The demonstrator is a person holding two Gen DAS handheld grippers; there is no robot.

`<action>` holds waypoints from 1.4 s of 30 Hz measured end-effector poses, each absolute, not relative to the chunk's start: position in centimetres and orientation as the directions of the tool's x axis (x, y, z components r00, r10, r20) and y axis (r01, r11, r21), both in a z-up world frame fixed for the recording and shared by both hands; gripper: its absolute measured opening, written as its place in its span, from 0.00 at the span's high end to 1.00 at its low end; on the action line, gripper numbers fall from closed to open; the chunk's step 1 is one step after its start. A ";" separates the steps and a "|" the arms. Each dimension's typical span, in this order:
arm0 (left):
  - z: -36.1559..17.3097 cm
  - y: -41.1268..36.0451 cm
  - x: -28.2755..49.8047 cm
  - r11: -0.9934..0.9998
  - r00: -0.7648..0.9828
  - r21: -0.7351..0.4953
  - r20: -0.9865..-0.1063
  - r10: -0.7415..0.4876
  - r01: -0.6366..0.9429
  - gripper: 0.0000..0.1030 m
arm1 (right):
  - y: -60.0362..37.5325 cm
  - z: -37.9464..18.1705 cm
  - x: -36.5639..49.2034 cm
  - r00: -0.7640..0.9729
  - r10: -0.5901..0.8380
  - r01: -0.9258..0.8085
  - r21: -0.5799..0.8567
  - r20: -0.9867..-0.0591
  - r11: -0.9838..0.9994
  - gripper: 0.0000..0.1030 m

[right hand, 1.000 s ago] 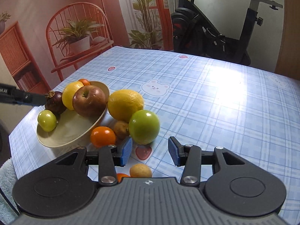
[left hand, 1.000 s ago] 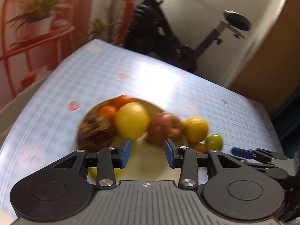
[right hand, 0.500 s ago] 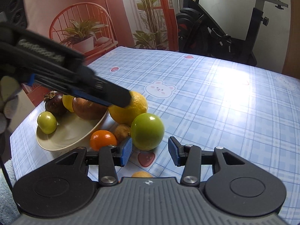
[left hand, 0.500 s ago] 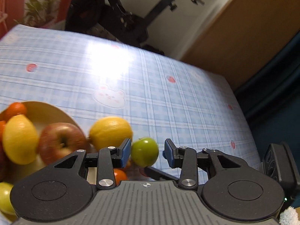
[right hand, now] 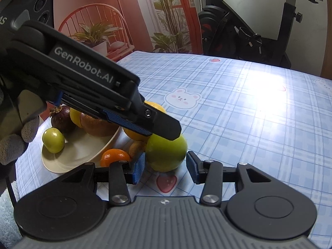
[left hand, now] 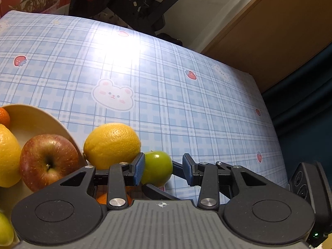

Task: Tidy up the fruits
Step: 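Close the left gripper on the green apple and lift it, then carry the green apple into the plate and open the left gripper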

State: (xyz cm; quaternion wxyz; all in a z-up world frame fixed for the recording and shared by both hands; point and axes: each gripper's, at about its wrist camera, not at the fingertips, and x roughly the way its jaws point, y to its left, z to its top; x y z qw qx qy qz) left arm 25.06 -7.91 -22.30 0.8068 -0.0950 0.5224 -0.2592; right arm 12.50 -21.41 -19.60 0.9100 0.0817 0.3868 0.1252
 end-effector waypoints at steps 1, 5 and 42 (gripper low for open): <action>-22.3 -8.0 25.2 0.846 0.320 -0.424 -0.793 -0.519 0.322 0.60 | -21.5 -19.7 12.6 0.667 0.293 -0.163 0.249 -0.685 0.955 0.53; -22.1 -8.0 25.3 0.844 0.321 -0.422 -0.791 -0.522 0.331 0.60 | -21.9 -20.0 12.7 0.667 0.305 -0.153 0.276 -0.680 0.949 0.54; -18.2 4.9 19.0 0.878 0.432 -0.428 -0.765 -0.478 0.214 0.61 | -11.4 -18.3 14.0 0.590 0.418 -0.368 0.230 -0.691 0.901 0.55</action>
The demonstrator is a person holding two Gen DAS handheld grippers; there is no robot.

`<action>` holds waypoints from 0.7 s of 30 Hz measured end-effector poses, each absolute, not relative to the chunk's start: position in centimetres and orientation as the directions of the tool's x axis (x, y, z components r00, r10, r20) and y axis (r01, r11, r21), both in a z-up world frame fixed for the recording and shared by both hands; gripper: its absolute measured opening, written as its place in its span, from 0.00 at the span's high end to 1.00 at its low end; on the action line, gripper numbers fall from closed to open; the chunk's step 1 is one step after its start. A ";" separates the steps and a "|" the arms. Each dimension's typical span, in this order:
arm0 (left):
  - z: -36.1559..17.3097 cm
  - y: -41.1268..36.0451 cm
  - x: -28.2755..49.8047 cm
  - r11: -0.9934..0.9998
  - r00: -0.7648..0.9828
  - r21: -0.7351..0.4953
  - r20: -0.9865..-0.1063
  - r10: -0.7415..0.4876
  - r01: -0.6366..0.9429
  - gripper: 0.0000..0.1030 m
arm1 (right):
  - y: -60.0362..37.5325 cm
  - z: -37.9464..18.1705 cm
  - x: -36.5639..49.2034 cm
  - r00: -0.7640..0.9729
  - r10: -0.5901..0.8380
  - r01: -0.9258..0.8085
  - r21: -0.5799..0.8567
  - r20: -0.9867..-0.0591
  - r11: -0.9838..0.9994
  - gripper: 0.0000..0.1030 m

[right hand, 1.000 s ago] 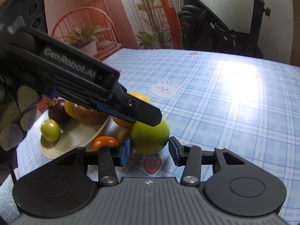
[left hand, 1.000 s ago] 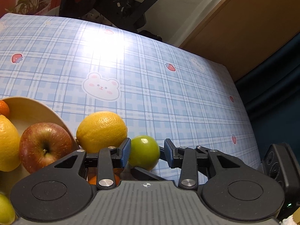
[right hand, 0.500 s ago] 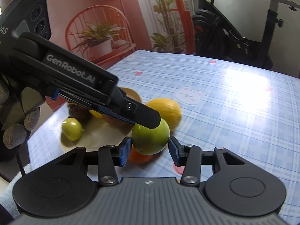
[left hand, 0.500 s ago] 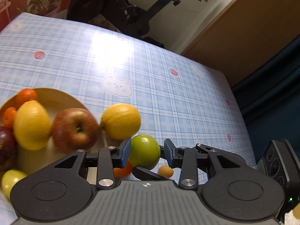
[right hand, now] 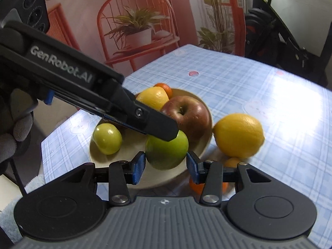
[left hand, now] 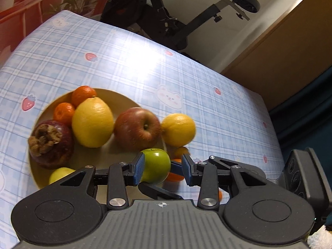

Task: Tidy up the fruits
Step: 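Carry the green apple into the plate and open the left gripper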

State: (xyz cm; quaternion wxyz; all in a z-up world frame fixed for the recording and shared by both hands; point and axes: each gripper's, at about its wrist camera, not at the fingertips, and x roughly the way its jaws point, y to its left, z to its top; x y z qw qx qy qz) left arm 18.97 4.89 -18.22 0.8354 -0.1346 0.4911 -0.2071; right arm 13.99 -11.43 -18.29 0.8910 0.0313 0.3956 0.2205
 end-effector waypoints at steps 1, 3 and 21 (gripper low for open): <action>-18.4 5.2 19.0 0.875 0.431 -0.437 -0.763 -0.482 0.205 0.61 | -11.2 -18.5 14.3 0.583 0.416 -0.369 0.229 -0.698 0.901 0.55; -18.5 5.8 19.1 0.871 0.429 -0.451 -0.760 -0.489 0.195 0.61 | -10.7 -18.9 14.9 0.577 0.408 -0.371 0.217 -0.708 0.903 0.55; -19.8 8.3 20.2 0.876 0.466 -0.468 -0.753 -0.464 0.116 0.61 | -8.5 -19.8 16.6 0.578 0.353 -0.403 0.119 -0.736 0.908 0.54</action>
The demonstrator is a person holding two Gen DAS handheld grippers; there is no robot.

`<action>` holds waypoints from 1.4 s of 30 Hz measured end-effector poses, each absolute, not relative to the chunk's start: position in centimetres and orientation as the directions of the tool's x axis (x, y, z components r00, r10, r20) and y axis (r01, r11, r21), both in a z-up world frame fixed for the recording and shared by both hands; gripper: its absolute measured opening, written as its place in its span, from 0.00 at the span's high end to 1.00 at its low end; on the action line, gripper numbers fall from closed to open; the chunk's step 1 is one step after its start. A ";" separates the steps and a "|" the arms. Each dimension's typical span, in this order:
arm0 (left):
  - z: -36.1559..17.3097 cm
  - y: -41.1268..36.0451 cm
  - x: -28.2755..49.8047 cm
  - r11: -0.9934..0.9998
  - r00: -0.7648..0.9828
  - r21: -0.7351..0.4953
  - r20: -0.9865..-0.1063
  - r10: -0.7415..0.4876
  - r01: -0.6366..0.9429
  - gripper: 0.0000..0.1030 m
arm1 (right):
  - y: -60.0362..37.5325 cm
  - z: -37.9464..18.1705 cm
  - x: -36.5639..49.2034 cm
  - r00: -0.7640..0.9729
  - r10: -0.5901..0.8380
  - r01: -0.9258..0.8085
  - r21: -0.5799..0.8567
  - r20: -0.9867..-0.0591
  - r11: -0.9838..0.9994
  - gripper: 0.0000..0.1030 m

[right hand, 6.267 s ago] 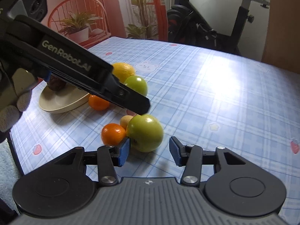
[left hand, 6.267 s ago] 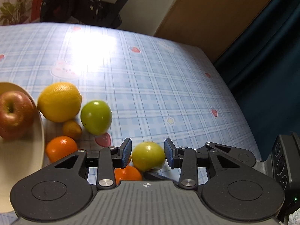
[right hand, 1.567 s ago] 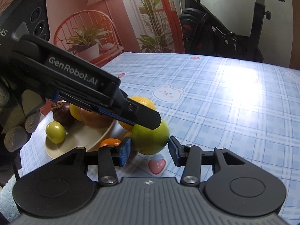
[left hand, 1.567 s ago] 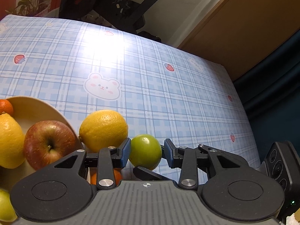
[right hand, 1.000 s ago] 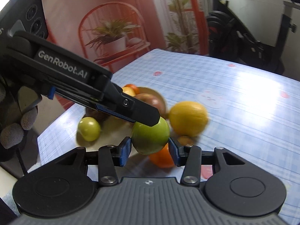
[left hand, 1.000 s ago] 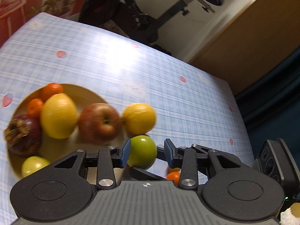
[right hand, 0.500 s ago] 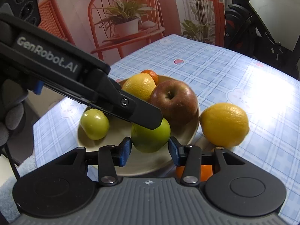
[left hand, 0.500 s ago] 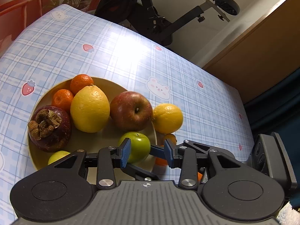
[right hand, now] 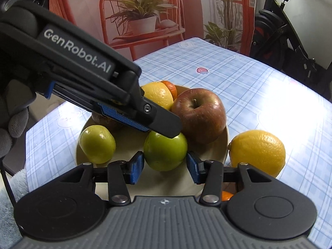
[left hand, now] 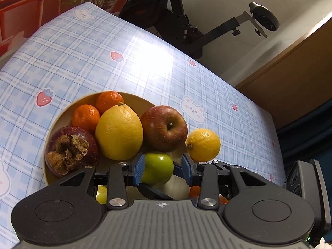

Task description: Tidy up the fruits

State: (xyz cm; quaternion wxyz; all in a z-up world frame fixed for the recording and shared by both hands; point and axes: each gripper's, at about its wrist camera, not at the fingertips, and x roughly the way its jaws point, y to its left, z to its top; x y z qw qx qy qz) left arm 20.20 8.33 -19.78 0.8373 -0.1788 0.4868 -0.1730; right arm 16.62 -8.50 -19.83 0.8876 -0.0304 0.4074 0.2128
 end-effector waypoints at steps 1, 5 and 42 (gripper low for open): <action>-19.6 8.4 20.1 0.881 0.473 -0.458 -0.754 -0.455 0.118 0.61 | -8.3 -19.8 16.6 0.578 0.347 -0.405 0.110 -0.739 0.908 0.54; -18.5 8.3 19.6 0.902 0.505 -0.413 -0.756 -0.416 0.125 0.61 | -8.4 -19.4 16.0 0.584 0.329 -0.403 0.087 -0.742 0.911 0.54; -17.5 1.3 13.2 0.943 0.599 -0.193 -0.733 -0.322 0.272 0.61 | -20.2 -17.6 4.6 0.704 0.154 -0.083 0.135 -0.693 0.987 0.54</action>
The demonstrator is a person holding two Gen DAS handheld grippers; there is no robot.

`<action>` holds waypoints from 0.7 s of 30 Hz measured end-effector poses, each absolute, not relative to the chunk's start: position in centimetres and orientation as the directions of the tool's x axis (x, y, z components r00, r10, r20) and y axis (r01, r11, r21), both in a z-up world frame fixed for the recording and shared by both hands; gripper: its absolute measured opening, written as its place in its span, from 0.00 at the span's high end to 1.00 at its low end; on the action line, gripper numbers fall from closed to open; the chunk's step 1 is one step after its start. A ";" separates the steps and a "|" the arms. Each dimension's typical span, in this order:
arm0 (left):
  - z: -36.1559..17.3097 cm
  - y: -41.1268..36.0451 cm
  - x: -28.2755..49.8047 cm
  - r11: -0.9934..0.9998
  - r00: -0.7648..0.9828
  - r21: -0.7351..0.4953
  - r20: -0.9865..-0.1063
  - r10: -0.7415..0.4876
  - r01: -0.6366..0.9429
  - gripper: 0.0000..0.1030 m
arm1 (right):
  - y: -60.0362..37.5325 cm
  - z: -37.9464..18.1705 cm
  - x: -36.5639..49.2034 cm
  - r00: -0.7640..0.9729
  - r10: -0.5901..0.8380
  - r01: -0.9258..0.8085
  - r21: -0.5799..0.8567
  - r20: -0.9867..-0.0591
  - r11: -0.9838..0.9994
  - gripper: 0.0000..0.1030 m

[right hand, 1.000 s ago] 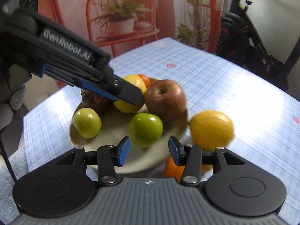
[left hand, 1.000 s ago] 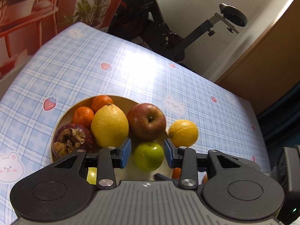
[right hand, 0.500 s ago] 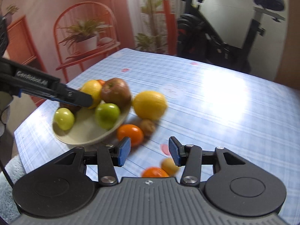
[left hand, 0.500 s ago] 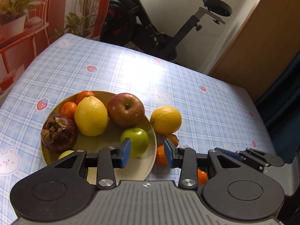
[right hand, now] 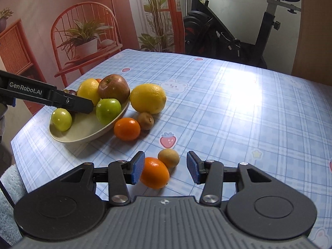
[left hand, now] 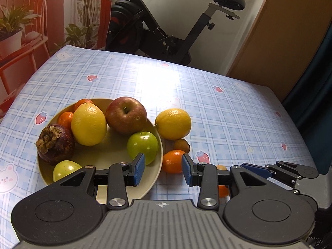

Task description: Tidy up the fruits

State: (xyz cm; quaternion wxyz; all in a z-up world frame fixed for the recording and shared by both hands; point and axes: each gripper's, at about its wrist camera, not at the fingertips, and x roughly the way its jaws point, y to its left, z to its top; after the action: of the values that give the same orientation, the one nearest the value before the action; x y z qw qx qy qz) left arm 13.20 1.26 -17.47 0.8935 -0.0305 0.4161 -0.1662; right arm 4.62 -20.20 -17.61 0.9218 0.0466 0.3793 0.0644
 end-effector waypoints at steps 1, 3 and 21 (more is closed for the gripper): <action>-17.5 1.2 13.2 0.943 0.599 -0.188 -0.734 -0.320 0.273 0.61 | -20.3 -17.7 4.7 0.707 0.159 -0.083 0.142 -0.690 0.986 0.54; -17.5 0.9 13.2 0.945 0.603 -0.178 -0.733 -0.314 0.276 0.61 | -20.5 -17.7 5.0 0.710 0.163 -0.076 0.155 -0.685 0.985 0.54; -18.0 -0.2 14.3 0.929 0.574 -0.184 -0.743 -0.344 0.320 0.61 | -22.2 -19.2 7.8 0.632 0.262 -0.037 0.310 -0.729 0.950 0.68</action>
State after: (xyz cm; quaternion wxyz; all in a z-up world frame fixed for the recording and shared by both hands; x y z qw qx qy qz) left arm 14.26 -0.23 -18.01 0.8871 -0.0145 0.4217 -0.1872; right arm 7.84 -22.20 -19.25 0.8932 0.1340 0.4209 0.0837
